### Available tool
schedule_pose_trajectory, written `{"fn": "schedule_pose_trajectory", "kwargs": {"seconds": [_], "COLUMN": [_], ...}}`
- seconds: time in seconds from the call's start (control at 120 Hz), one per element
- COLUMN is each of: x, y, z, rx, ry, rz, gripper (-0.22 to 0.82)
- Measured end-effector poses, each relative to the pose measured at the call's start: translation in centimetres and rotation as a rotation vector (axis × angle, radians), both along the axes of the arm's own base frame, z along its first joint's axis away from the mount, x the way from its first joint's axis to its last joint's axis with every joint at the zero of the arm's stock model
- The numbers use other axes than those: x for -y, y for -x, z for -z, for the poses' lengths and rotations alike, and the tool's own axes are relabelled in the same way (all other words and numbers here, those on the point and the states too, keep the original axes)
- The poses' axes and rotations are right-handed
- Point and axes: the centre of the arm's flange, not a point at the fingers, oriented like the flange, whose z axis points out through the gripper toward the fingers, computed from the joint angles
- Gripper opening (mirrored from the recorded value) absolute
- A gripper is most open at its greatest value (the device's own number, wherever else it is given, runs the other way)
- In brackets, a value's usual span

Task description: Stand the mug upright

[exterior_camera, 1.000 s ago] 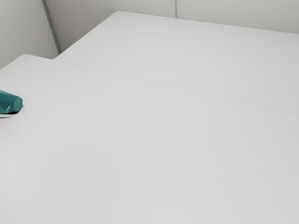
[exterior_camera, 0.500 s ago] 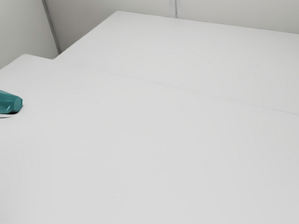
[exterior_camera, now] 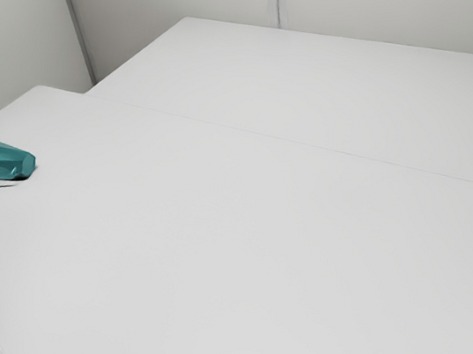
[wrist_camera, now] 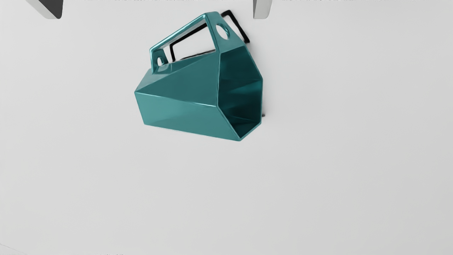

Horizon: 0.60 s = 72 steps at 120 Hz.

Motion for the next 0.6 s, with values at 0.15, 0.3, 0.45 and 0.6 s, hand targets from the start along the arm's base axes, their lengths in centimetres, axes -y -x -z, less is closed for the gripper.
{"fn": "schedule_pose_trajectory", "kwargs": {"seconds": [0.15, 0.3, 0.45, 0.6], "x": [-0.8, -1.5, -1.6, -1.3], "y": [0.6, -0.1, -0.8, -2.1], "z": [3.0, 4.4, 5.5, 7.7], "rx": [0.001, 0.002, -0.004, 0.005], "ry": [0.092, 0.127, 0.147, 0.191], "rz": [-0.034, -0.040, -0.040, -0.040], "gripper": [0.58, 0.58, 0.59, 0.59]}}
